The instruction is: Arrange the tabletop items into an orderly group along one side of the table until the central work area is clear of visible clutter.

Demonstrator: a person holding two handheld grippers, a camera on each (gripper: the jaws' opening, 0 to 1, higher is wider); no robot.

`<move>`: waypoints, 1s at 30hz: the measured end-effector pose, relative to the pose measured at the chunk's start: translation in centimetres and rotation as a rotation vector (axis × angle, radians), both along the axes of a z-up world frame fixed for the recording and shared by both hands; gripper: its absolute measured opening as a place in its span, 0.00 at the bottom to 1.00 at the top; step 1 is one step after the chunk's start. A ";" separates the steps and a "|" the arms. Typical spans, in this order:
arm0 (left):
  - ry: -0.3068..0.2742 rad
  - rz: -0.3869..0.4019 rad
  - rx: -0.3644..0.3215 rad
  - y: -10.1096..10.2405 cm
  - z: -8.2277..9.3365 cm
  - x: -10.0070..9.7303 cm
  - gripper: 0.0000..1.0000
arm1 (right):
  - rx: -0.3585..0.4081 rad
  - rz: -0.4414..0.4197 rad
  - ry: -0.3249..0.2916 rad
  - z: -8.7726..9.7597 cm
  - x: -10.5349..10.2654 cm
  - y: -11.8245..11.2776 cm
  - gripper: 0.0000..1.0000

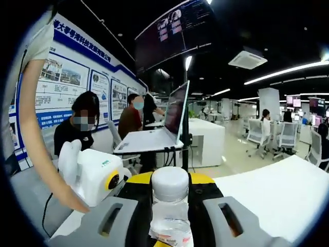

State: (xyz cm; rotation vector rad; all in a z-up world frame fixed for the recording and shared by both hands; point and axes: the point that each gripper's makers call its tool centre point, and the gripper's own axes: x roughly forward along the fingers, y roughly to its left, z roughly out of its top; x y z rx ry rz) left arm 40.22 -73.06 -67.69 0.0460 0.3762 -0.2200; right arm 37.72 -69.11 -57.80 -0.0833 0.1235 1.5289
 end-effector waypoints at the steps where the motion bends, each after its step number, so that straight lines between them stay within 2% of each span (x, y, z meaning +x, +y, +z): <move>1: 0.010 0.006 0.006 0.3 -0.6 0.0 0.37 | -0.004 0.004 0.002 -0.6 0.4 0.2 0.21; 5: 0.052 0.026 -0.002 0.8 -2.4 0.0 0.37 | -0.021 0.017 0.030 -2.2 0.5 0.8 0.21; 13: 0.055 0.044 -0.020 0.8 -3.6 -0.4 0.37 | -0.030 0.038 0.039 -3.5 -0.1 0.9 0.22; 14: 0.043 0.046 -0.024 0.9 -3.4 -0.4 0.37 | -0.010 0.041 0.044 -3.2 -0.2 0.8 0.22; 19: 0.039 0.042 -0.026 0.8 -3.4 -0.3 0.37 | -0.019 0.036 0.035 -3.3 -0.1 0.7 0.22; 25: 0.003 0.029 -0.017 0.5 -3.4 -0.4 0.37 | 0.021 -0.002 0.040 -3.2 -0.3 0.2 0.22; 28: -0.011 0.027 -0.034 0.3 -3.4 -0.5 0.37 | 0.020 -0.010 0.027 -3.2 -0.6 0.0 0.22; 30: -0.021 0.020 -0.070 -0.3 -3.3 -0.6 0.36 | 0.020 -0.013 0.022 -3.2 -0.3 0.0 0.21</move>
